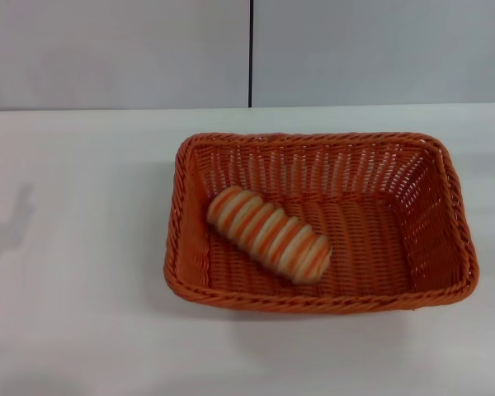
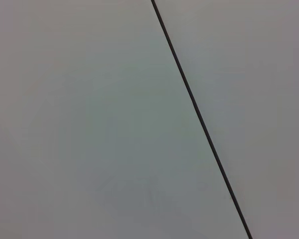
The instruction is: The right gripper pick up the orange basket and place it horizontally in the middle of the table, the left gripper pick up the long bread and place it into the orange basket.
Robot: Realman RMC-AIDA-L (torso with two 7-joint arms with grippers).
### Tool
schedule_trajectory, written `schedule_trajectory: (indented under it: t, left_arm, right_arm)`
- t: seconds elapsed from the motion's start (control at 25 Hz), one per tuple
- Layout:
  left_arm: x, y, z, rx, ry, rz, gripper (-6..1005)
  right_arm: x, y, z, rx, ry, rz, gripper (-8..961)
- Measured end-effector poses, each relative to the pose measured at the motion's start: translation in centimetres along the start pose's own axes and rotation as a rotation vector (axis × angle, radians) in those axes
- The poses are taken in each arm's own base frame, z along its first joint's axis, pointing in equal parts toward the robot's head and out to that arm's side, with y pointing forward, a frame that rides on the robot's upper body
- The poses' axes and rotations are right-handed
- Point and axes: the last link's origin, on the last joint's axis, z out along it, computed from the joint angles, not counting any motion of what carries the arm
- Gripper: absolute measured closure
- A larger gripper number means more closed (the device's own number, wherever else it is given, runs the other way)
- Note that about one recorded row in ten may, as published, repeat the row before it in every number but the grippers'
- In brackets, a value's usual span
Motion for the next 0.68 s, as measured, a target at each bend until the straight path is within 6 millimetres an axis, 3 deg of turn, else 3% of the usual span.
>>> schedule_trajectory:
  t: [0.12, 0.68]
  left_arm:
    - [0.2, -0.1, -0.6, 0.041, 0.024, 0.015, 291]
    - [-0.1, 0.5, 0.2, 0.034, 0.056, 0.102, 291]
  right_arm:
    - [0.1, 0.1, 0.0, 0.009, -0.008, 0.006, 446]
    - [0.7, -0.5, -2.5, 0.085, -0.039, 0.042, 446]
